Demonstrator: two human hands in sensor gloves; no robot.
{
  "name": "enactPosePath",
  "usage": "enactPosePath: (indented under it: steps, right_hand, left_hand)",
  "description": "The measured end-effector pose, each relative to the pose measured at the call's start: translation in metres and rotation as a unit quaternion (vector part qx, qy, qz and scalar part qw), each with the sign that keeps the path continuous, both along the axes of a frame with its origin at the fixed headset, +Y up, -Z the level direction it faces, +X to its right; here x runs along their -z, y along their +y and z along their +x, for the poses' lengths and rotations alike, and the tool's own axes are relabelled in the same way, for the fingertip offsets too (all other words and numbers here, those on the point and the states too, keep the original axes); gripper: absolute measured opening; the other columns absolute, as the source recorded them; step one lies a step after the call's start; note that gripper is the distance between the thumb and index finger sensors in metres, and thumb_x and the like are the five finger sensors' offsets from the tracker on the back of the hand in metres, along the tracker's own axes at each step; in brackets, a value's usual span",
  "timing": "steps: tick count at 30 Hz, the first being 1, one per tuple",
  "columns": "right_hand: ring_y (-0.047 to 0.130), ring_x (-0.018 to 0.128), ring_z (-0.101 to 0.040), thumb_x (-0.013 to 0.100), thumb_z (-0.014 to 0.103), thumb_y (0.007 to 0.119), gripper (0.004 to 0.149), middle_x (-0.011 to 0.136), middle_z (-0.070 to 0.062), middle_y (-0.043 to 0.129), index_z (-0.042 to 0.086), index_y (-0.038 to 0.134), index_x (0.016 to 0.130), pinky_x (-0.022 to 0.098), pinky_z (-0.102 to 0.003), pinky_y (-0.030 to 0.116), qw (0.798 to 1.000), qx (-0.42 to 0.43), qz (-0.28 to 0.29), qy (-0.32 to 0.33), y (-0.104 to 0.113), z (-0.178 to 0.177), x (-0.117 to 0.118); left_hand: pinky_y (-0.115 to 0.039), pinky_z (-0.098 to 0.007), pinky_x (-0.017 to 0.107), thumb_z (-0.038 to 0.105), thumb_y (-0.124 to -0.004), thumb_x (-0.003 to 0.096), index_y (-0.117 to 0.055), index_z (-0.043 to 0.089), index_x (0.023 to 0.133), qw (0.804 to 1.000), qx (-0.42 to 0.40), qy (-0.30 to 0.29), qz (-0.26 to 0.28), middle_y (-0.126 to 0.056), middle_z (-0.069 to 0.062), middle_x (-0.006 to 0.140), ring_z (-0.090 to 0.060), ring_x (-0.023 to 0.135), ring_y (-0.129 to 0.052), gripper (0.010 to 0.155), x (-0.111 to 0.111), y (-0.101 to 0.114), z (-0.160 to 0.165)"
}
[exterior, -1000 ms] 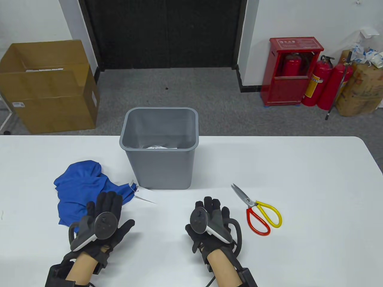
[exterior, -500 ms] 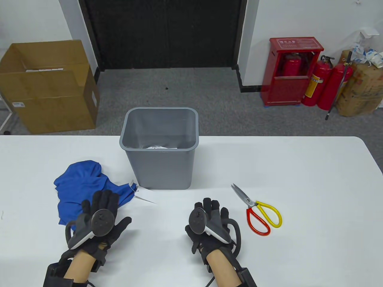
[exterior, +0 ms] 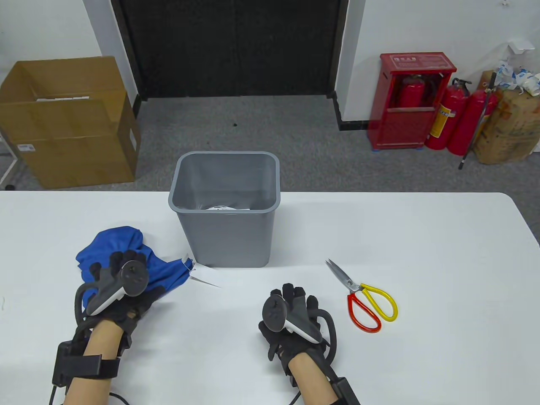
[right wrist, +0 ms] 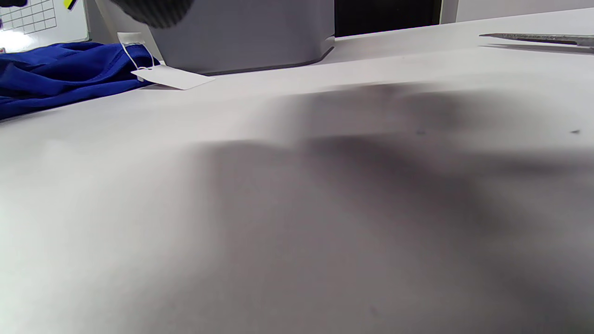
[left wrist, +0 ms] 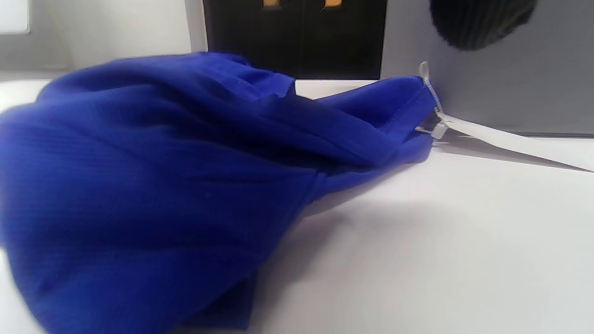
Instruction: Cut off the clothing tag with scissors
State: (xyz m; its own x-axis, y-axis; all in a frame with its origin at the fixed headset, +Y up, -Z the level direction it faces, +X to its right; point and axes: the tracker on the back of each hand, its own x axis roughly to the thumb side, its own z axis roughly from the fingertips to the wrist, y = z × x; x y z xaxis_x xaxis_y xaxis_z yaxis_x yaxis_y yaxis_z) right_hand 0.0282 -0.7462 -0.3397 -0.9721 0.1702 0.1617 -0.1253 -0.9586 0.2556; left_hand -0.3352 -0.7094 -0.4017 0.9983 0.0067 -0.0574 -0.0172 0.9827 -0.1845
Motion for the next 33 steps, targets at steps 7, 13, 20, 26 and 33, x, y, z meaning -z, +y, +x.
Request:
enactPosePath:
  steps: [7,13,20,26,33]
  right_hand:
    - [0.024,0.102,-0.049,0.046,0.058,0.058,0.082,0.113,-0.019,0.019,0.014,0.023,0.107,0.066,-0.070,0.024,1.000,0.005,-0.002,-0.004,0.000,0.001,0.001]
    - [0.024,0.102,-0.049,0.046,0.057,0.058,0.082,0.113,-0.019,0.019,0.014,0.023,0.107,0.066,-0.070,0.024,1.000,0.013,-0.005,-0.009,0.000,0.004,0.002]
    - [0.024,0.102,-0.049,0.046,0.057,0.058,0.081,0.113,-0.019,0.019,0.014,0.024,0.107,0.066,-0.070,0.024,1.000,-0.002,-0.009,0.000,-0.004,0.000,0.002]
    - [0.025,0.102,-0.049,0.046,0.057,0.058,0.081,0.113,-0.019,0.019,0.015,0.025,0.107,0.066,-0.070,0.024,1.000,-0.003,-0.016,0.001,-0.004,0.001,0.002]
    - [0.026,0.102,-0.049,0.046,0.057,0.058,0.080,0.113,-0.019,0.020,0.015,0.026,0.107,0.066,-0.070,0.024,1.000,-0.011,-0.020,0.001,-0.005,0.001,0.001]
  left_hand:
    - [-0.021,-0.073,0.078,0.071,-0.074,0.0514,-0.019,0.029,0.119,0.998,0.003,0.021,-0.052,-0.017,-0.001,0.129,-0.036,0.123,-0.016,0.097,0.025,-0.018,-0.010]
    - [-0.022,-0.071,0.079,0.070,-0.076,0.0503,-0.020,0.033,0.119,0.997,-0.017,0.034,-0.071,-0.016,0.004,0.129,-0.033,0.123,-0.013,0.096,0.035,-0.034,-0.019]
    - [-0.018,-0.071,0.079,0.068,-0.077,0.0499,-0.022,0.036,0.119,0.995,-0.036,0.028,-0.088,-0.019,0.006,0.130,-0.031,0.123,-0.012,0.094,0.041,-0.047,-0.012]
    - [-0.022,-0.071,0.080,0.062,-0.074,0.0537,-0.019,0.041,0.117,0.995,-0.035,0.047,-0.077,-0.047,0.002,0.119,-0.025,0.120,-0.031,0.087,0.044,-0.059,-0.008]
    - [-0.034,-0.068,0.081,0.049,-0.078,0.0561,-0.069,0.041,0.104,0.997,-0.018,0.072,-0.001,-0.077,0.007,0.090,-0.016,0.103,-0.061,0.049,0.041,-0.058,-0.007]
